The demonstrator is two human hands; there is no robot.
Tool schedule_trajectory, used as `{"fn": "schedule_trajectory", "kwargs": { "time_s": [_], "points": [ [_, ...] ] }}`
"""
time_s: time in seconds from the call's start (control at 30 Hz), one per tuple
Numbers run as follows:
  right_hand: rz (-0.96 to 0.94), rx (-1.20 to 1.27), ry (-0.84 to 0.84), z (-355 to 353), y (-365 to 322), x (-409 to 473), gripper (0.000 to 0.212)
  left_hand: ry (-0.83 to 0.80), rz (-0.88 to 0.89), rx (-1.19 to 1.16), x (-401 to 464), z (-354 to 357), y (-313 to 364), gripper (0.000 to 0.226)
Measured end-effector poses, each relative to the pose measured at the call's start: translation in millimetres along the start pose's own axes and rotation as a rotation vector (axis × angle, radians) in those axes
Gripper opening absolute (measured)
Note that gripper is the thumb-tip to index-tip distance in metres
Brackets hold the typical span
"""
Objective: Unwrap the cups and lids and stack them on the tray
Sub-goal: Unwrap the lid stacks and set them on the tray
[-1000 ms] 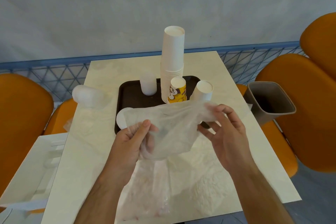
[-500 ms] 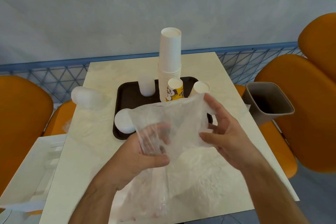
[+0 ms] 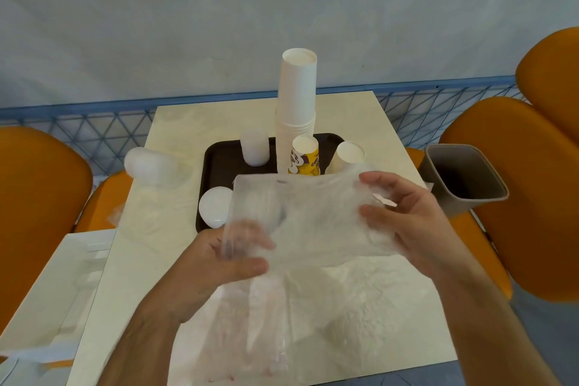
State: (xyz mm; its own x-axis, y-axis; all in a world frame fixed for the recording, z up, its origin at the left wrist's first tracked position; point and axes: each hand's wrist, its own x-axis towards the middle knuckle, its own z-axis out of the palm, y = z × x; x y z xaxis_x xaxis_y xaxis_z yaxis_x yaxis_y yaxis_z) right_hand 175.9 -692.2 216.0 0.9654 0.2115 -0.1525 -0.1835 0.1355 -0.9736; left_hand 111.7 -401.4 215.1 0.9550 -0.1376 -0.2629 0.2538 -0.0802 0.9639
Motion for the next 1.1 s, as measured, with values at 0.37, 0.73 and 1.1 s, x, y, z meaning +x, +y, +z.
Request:
{"fn": "schedule_trajectory", "kwargs": {
  "time_s": [0.37,0.73,1.1],
  "points": [
    [0.050,0.224,-0.453,-7,-5,2,0.086,0.026,-0.442,-1.009,29,45,-20,0.083],
    [0.113,-0.082,-0.314,-35,-4,-16,0.086,0.183,-0.064,-0.628,53,11,-13,0.028],
    [-0.005,-0.006,0.169,10,29,-13,0.016,0.367,-0.036,-0.340,49,12,-6,0.019]
  ]
}}
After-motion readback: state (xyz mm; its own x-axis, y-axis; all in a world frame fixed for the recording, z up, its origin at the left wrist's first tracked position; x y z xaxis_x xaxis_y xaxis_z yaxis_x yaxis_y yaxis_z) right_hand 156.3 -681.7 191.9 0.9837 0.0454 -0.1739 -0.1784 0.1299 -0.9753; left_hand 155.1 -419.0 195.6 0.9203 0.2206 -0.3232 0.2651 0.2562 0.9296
